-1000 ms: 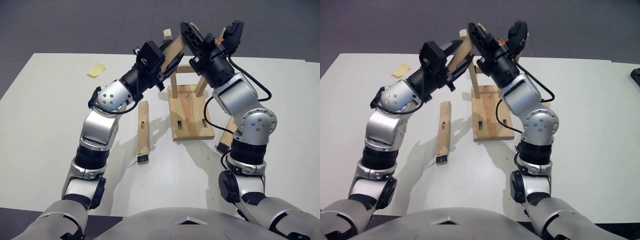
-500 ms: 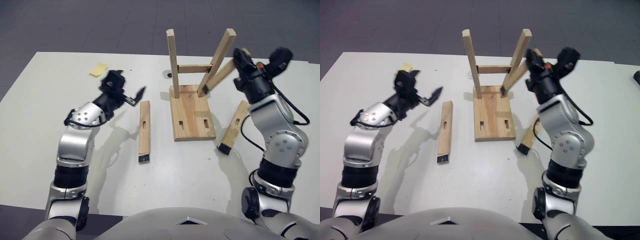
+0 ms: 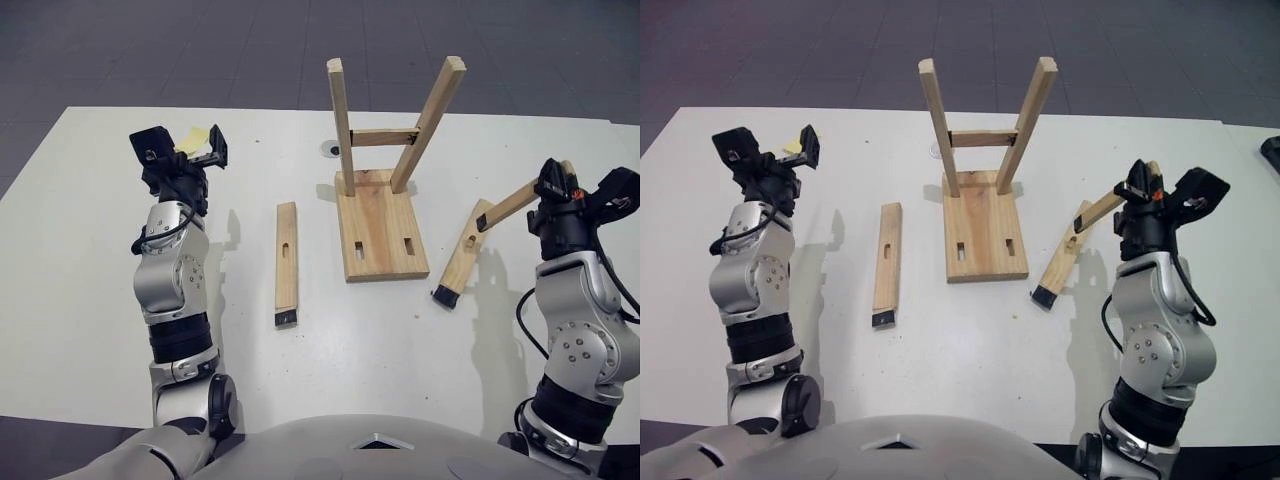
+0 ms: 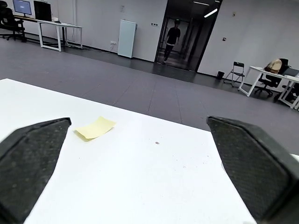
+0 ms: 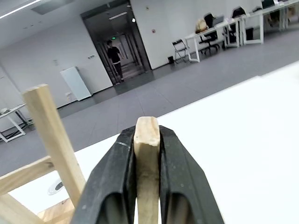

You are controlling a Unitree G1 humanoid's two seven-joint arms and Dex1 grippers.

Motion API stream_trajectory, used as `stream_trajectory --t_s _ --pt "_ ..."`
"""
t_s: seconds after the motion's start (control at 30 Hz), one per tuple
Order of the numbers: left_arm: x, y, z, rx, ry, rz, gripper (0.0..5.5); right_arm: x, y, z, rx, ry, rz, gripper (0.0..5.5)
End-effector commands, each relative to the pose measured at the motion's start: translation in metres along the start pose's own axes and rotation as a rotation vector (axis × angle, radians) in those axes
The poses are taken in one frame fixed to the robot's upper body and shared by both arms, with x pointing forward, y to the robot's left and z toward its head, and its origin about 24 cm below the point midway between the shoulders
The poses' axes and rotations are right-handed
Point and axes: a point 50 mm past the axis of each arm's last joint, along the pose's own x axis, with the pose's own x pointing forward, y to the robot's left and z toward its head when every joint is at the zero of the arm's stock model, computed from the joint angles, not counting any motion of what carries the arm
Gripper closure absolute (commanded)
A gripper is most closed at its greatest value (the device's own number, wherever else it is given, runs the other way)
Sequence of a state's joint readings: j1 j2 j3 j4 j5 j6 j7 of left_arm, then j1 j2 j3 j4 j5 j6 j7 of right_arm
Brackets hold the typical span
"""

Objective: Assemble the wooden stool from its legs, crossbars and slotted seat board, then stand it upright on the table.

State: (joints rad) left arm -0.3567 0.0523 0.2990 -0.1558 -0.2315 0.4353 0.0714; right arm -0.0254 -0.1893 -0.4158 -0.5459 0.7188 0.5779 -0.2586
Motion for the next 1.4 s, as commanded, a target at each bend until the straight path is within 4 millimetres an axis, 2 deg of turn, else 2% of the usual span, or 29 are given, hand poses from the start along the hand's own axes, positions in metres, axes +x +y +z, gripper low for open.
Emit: stream_trajectory --t_s 0.03,0.23,0.47,0.73,0.93,1.13,1.3,1.4 --pt "0.008 -0.010 0.003 -0.046 -0.026 0.016 0.10 -0.002 -0.015 -0.021 0.076 0.043 -0.111 5.08" --pt "0.013 -0.025 0.000 -0.067 -0.039 -0.008 0.10 -0.004 -0.017 -0.041 0.126 0.039 -0.161 5.08" --pt "0.018 -0.031 0.001 -0.071 -0.063 -0.037 0.10 0.005 -0.028 -0.036 0.149 -0.029 -0.202 5.08" --pt "0.021 -0.032 0.002 -0.057 -0.074 -0.042 0.10 0.006 -0.039 -0.047 0.125 -0.030 -0.265 5.08" --pt "0.019 -0.034 0.008 -0.071 -0.092 -0.019 0.10 0.005 -0.042 -0.058 -0.007 0.024 -0.306 5.08" --pt "0.019 -0.040 0.027 -0.107 -0.137 0.012 0.10 0.008 -0.030 -0.061 -0.154 0.032 -0.267 5.08" --pt "0.018 -0.042 0.034 -0.130 -0.145 0.035 0.10 0.002 -0.030 -0.072 -0.189 0.085 -0.280 5.08" --pt "0.017 -0.041 0.035 -0.121 -0.141 0.049 0.10 0.002 -0.023 -0.073 -0.210 0.110 -0.263 5.08"
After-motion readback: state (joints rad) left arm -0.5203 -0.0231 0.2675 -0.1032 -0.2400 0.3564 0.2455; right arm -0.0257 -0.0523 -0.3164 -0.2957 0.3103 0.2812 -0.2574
